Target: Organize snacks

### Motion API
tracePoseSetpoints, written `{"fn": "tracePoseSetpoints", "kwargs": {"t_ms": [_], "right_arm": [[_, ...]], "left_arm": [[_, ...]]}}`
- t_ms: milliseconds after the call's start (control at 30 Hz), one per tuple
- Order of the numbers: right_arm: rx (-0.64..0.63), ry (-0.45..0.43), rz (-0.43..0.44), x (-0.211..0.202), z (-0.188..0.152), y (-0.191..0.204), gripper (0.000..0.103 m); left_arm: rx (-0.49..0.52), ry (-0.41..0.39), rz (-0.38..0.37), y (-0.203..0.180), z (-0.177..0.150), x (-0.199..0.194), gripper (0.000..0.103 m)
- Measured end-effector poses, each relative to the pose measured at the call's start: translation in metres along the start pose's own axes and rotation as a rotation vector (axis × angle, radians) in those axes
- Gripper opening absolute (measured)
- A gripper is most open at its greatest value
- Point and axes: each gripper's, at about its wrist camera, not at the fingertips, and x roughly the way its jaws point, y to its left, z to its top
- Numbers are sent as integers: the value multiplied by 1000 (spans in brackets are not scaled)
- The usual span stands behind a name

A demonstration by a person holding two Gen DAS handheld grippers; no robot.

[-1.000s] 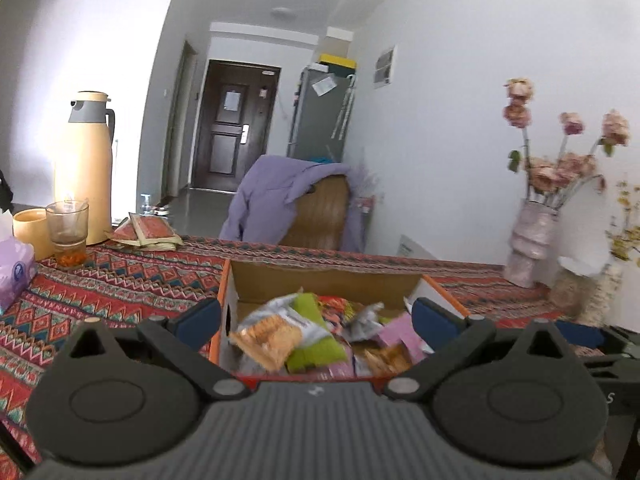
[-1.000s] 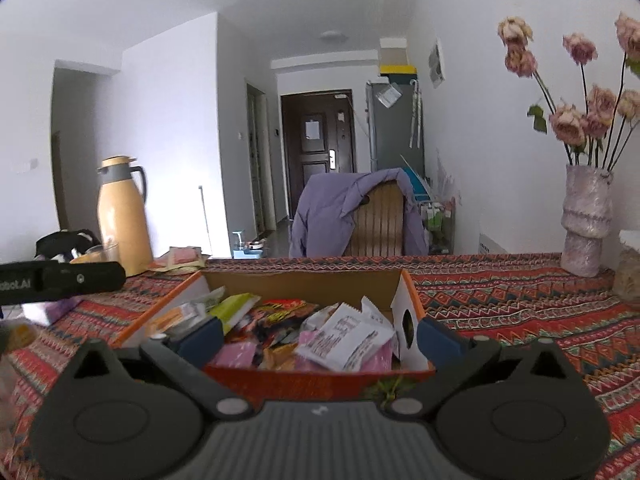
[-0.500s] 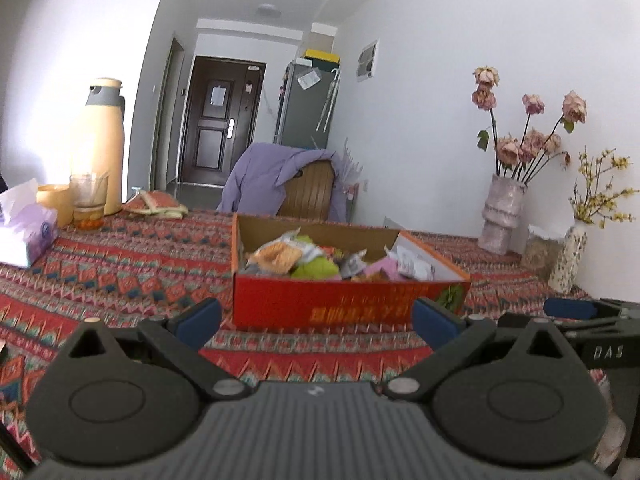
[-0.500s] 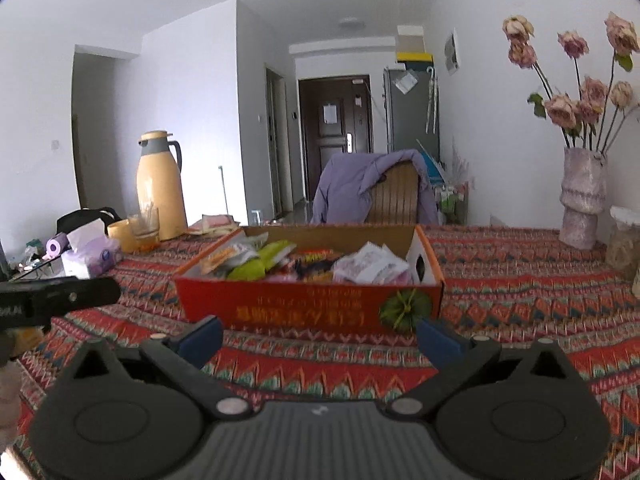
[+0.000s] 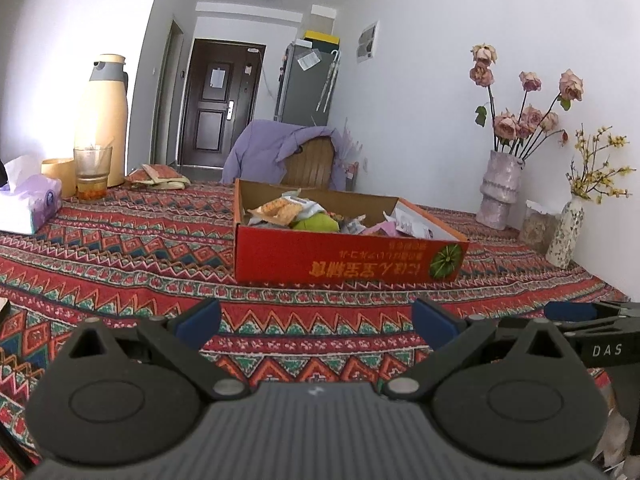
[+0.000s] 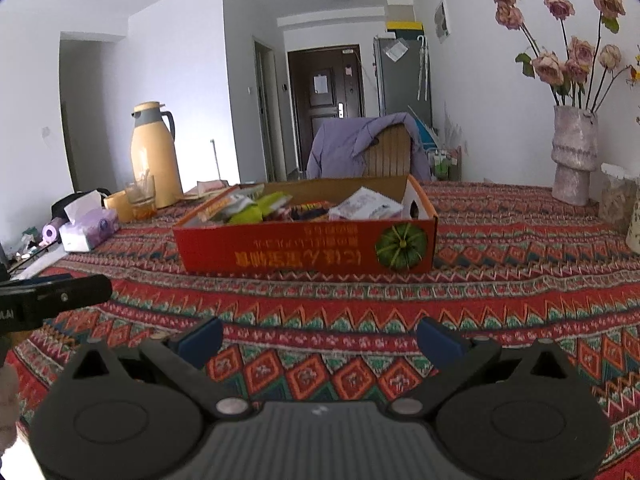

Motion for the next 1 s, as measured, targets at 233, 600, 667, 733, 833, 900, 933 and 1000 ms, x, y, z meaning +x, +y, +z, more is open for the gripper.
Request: {"fn": "tracePoseSetpoints", "kwargs": {"t_ms": [233, 600, 667, 733, 833, 900, 933, 1000], "right_arm": [[4, 10, -5, 1, -2, -2, 103], [5, 11, -3, 1, -3, -2, 103], [4, 11, -2, 1, -3, -2, 103], [3, 12, -2, 2, -3, -1, 103], [3, 13, -3, 2, -3, -1, 103], [3, 12, -2, 2, -3, -1, 103], [3, 13, -3, 2, -3, -1, 103], [3, 13, -2, 2, -3, -1, 103]], "left_arm": [[2, 8, -2, -1, -2, 1, 103], [9, 15, -10, -3, -2, 2, 103], [10, 15, -10, -3, -2, 2, 103], [10, 16, -10, -3, -2, 2, 103], [10, 17, -11, -4, -2, 1, 103], [12, 15, -8, -4, -3, 1, 103], [12, 15, -10, -4, -2, 1, 103], [11, 15, -10, -3, -2, 0, 103]]}}
